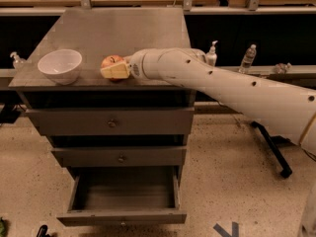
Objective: Place apple into bottom drawer
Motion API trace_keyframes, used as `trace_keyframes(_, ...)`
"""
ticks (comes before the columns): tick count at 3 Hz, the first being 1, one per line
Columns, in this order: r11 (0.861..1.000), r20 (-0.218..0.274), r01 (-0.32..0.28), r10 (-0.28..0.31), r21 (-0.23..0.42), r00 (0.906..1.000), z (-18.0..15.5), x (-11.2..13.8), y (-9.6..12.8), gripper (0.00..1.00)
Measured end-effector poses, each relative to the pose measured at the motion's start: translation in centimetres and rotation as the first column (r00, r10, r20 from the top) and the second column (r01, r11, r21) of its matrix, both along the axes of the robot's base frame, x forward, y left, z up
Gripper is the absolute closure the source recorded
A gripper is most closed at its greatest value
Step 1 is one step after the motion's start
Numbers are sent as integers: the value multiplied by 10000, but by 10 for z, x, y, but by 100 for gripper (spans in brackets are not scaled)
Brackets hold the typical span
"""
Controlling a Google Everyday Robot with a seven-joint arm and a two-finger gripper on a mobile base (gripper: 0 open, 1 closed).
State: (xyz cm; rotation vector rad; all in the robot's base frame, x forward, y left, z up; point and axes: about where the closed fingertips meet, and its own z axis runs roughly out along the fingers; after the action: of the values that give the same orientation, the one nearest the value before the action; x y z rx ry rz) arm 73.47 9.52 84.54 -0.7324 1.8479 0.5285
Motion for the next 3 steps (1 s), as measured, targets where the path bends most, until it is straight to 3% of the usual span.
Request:
trace_keyframes(1,10000,117,-78,78,3,9999,5,0,1,100)
trace_keyframes(2,9989,963,-462,454,63,9943,42,-3,1,100)
trace_keyframes(3,9963,1864,-805,734,312,9797,82,-8,-4,100)
